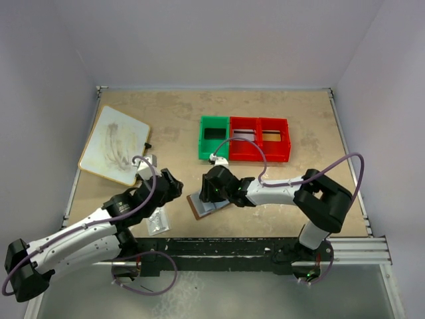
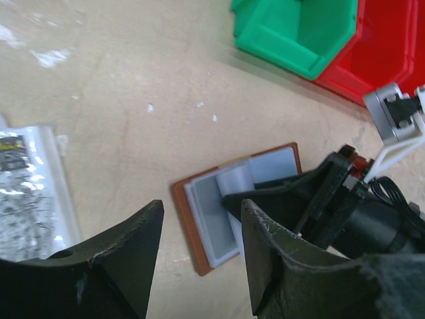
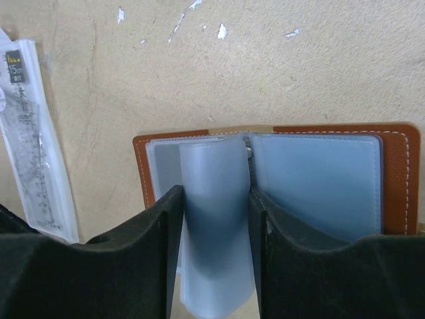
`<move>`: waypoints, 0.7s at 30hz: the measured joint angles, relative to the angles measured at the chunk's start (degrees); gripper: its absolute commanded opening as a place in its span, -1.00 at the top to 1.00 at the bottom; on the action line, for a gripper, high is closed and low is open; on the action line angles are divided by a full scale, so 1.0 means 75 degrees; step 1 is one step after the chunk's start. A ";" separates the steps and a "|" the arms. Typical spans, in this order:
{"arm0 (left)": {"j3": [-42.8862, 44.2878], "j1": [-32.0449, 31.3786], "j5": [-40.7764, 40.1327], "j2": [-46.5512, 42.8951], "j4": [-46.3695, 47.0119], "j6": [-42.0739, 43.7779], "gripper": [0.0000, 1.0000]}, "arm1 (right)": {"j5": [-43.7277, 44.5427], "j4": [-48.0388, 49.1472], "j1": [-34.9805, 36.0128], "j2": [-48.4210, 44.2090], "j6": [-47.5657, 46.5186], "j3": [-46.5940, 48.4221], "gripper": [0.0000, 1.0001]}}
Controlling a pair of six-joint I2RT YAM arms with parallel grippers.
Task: Take the credit cards out of the card holder
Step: Adjust the card holder at the center of the board.
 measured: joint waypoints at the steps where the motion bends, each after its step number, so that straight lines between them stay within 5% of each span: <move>1: -0.0050 0.0003 0.0178 0.0041 0.0210 0.0058 0.03 | -0.0076 0.0087 -0.0026 0.0000 0.0023 -0.0041 0.10; 12: -0.1591 0.0000 0.2830 0.0930 0.3381 0.0154 0.06 | -0.0420 0.0653 -0.0169 0.0006 0.0242 -0.0277 0.10; 21: -0.1880 0.0000 0.2069 -0.0076 0.2774 -0.0428 0.07 | -0.0219 0.0364 -0.0044 0.0061 0.0114 -0.0017 -0.31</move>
